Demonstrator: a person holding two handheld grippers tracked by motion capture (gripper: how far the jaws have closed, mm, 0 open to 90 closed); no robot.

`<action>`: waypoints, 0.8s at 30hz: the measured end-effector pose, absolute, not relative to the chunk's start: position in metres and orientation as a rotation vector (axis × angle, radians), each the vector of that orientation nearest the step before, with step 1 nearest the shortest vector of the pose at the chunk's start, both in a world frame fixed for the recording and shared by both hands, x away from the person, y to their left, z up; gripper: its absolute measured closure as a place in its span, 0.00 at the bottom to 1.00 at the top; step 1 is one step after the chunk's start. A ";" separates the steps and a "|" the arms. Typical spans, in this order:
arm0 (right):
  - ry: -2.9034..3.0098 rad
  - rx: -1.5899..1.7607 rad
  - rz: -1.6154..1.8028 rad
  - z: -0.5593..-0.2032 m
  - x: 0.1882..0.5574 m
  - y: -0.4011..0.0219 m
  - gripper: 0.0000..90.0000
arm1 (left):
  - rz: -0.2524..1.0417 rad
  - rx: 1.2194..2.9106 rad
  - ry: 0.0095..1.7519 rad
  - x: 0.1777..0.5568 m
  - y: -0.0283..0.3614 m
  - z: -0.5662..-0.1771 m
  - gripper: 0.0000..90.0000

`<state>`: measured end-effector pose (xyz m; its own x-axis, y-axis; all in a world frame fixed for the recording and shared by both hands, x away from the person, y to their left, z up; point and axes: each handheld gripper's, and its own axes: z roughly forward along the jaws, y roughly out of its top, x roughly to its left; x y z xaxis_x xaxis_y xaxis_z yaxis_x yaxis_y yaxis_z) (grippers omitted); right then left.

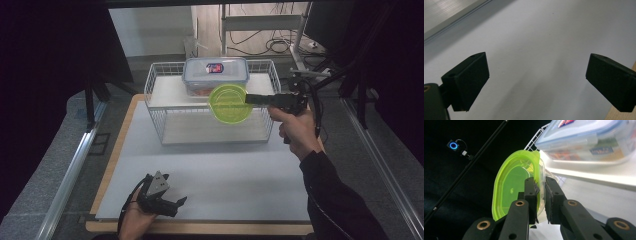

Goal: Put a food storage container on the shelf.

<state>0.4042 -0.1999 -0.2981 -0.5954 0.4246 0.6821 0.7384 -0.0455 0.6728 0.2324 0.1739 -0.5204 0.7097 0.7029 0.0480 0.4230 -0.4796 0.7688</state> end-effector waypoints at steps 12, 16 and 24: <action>-1.960 -1.248 -1.724 -0.269 0.420 -0.190 0.90 | 0.460 2.140 0.856 0.232 0.174 -0.520 0.05; -1.959 -1.262 -1.736 -0.259 0.427 -0.186 0.90 | 0.461 2.141 0.854 0.232 0.174 -0.520 0.05; -1.953 -1.294 -1.759 -0.244 0.443 -0.177 0.90 | 0.457 2.140 0.851 0.232 0.174 -0.520 0.05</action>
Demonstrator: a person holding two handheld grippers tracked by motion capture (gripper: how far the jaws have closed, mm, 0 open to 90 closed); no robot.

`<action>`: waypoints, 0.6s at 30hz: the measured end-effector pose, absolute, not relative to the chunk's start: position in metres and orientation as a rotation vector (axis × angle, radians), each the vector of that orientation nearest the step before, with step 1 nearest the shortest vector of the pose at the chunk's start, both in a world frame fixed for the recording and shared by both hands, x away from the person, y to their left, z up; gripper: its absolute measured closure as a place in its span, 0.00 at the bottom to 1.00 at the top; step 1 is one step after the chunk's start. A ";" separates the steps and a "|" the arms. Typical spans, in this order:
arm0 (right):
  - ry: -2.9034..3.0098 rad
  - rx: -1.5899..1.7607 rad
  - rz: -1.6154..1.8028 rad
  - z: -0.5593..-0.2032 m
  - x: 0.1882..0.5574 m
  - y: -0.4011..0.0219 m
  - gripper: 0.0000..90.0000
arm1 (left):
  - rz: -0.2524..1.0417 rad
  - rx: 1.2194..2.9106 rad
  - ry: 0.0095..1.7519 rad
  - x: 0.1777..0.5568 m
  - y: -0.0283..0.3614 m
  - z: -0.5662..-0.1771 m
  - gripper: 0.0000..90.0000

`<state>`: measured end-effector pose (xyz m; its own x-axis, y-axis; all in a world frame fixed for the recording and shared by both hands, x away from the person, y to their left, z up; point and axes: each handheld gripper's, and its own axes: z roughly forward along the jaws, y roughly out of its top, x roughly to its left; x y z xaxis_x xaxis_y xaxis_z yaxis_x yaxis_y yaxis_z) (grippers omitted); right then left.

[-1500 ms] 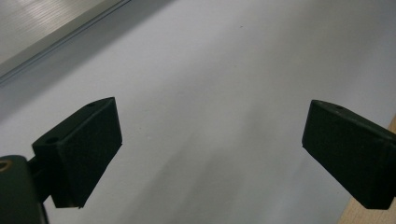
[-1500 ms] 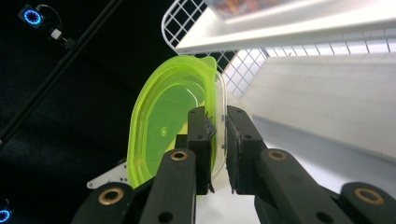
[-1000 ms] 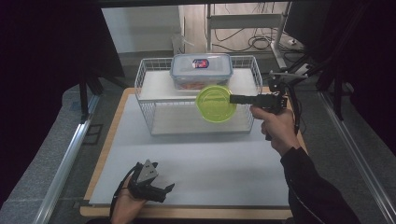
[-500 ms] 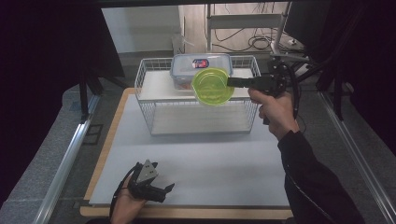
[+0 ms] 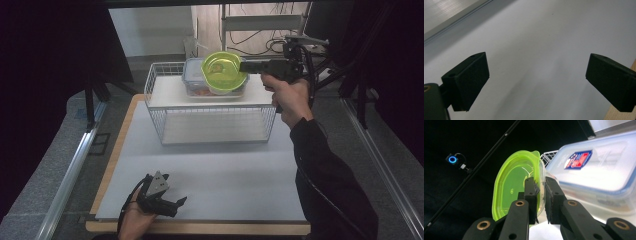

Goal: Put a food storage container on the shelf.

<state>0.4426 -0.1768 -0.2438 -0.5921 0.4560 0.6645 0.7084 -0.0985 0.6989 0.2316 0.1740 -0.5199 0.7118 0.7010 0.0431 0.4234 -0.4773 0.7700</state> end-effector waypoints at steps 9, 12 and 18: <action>-1.938 -1.335 -1.780 -0.231 0.461 -0.165 0.90 | 0.454 2.140 0.849 0.232 0.174 -0.520 0.05; -1.932 -1.353 -1.785 -0.230 0.468 -0.161 0.90 | 0.451 2.140 0.849 0.232 0.174 -0.520 0.05; -1.908 -1.415 -1.773 -0.230 0.483 -0.155 0.90 | 0.448 2.140 0.845 0.232 0.173 -0.520 0.05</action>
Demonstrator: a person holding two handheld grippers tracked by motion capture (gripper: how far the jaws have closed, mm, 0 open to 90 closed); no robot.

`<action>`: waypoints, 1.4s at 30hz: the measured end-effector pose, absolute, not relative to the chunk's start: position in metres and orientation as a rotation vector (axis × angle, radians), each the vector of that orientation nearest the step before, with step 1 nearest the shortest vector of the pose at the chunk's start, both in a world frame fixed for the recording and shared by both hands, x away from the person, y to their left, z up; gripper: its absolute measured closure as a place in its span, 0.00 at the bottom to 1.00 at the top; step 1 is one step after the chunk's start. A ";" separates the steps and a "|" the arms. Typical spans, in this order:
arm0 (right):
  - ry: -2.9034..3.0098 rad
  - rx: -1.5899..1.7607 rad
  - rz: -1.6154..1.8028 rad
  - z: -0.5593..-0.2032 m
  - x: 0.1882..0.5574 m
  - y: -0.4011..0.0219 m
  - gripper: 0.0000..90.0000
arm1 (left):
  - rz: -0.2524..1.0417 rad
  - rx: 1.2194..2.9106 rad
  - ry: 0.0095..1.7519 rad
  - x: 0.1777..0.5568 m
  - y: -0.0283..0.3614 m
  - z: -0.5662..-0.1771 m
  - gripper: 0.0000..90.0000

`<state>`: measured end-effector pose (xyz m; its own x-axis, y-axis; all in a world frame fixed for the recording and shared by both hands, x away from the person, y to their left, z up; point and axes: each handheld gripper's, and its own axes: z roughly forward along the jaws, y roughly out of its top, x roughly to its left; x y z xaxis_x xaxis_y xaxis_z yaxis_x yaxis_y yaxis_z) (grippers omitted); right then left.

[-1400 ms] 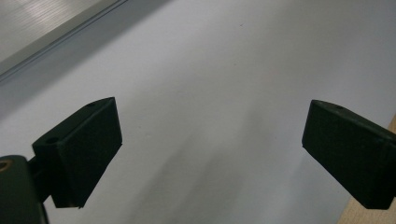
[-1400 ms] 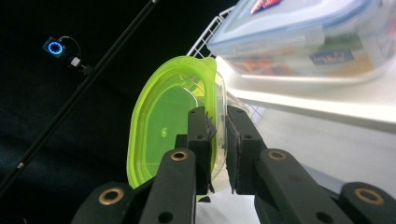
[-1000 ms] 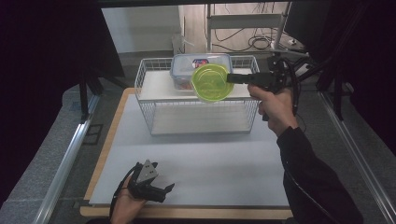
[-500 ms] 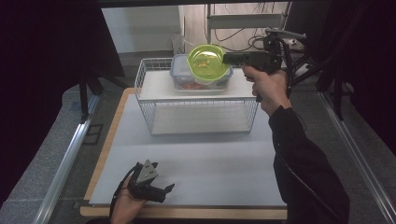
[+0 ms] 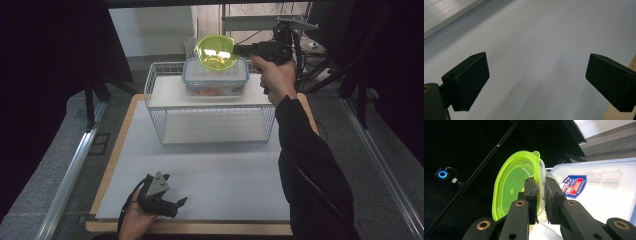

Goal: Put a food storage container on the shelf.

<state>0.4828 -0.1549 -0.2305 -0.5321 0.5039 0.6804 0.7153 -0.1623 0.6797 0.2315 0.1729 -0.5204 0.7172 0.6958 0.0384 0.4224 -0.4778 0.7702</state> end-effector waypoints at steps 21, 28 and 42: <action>-1.820 -1.645 -1.649 -0.245 0.522 -0.138 0.90 | 0.449 2.152 0.829 0.231 0.172 -0.520 0.05; -1.821 -1.700 -1.631 -0.248 0.527 -0.137 0.89 | 0.450 2.142 0.835 0.231 0.173 -0.520 0.05; -1.808 -1.712 -1.606 -0.252 0.533 -0.134 0.78 | 0.449 2.145 0.833 0.231 0.173 -0.520 0.05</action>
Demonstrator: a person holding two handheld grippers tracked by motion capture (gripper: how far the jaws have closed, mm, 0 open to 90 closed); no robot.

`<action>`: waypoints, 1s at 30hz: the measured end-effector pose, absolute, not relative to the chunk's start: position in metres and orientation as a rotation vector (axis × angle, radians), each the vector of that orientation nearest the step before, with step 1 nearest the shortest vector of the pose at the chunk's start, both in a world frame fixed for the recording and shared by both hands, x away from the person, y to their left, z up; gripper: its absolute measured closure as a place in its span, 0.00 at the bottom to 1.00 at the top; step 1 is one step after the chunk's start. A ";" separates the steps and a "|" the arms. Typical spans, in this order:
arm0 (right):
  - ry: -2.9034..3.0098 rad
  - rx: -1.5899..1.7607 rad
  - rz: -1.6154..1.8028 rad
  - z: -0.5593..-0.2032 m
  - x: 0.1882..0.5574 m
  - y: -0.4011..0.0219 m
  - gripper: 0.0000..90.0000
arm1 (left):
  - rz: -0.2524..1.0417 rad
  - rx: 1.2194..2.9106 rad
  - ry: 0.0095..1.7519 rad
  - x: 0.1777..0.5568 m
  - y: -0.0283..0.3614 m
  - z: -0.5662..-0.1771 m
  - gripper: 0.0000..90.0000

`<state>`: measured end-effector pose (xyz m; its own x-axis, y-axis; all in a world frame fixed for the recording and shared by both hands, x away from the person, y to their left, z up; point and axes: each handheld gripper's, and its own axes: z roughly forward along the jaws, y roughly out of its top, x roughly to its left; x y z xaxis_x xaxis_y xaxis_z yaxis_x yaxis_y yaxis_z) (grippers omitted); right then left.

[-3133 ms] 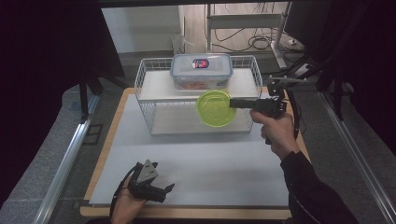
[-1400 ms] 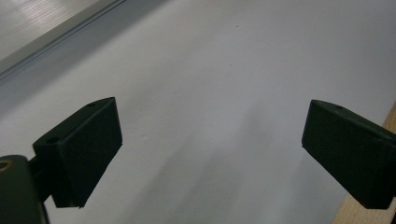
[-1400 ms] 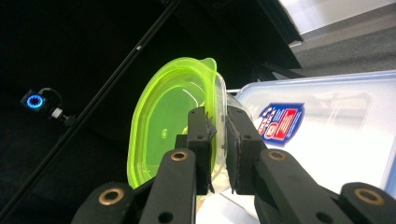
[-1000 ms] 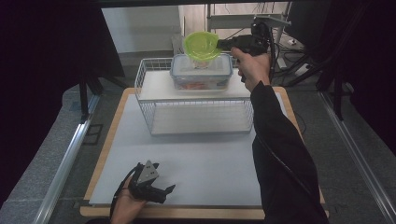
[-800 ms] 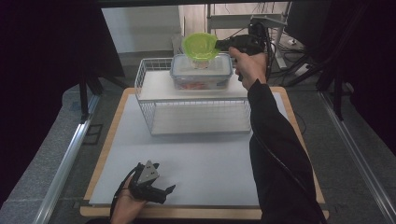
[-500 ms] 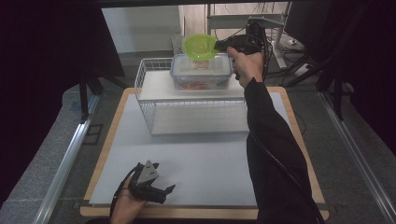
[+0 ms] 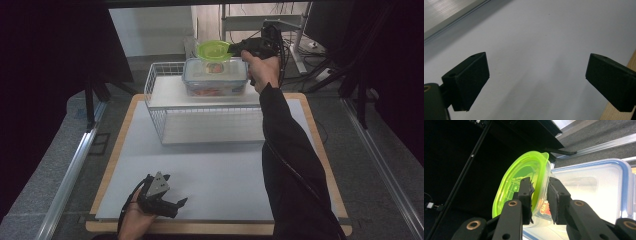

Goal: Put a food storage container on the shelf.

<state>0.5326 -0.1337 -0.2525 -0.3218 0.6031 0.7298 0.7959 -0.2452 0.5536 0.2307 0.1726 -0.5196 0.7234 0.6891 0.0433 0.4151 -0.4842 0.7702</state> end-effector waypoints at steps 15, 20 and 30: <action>-1.990 -1.557 -1.694 -0.248 0.525 -0.133 0.45 | 0.446 2.151 0.831 0.231 0.172 -0.520 0.05; -2.090 -1.458 -1.727 -0.245 0.517 -0.137 0.37 | 0.447 2.155 0.830 0.231 0.171 -0.520 0.05; -2.301 -1.324 -1.789 -0.251 0.495 -0.148 0.33 | 0.447 2.156 0.830 0.231 0.171 -0.521 0.05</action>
<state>0.4946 -0.1482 -0.2509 -0.6567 0.6273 0.4186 0.5604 0.0344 0.8275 0.2310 0.1711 -0.5206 0.7264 0.6857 0.0467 0.4161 -0.4929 0.7641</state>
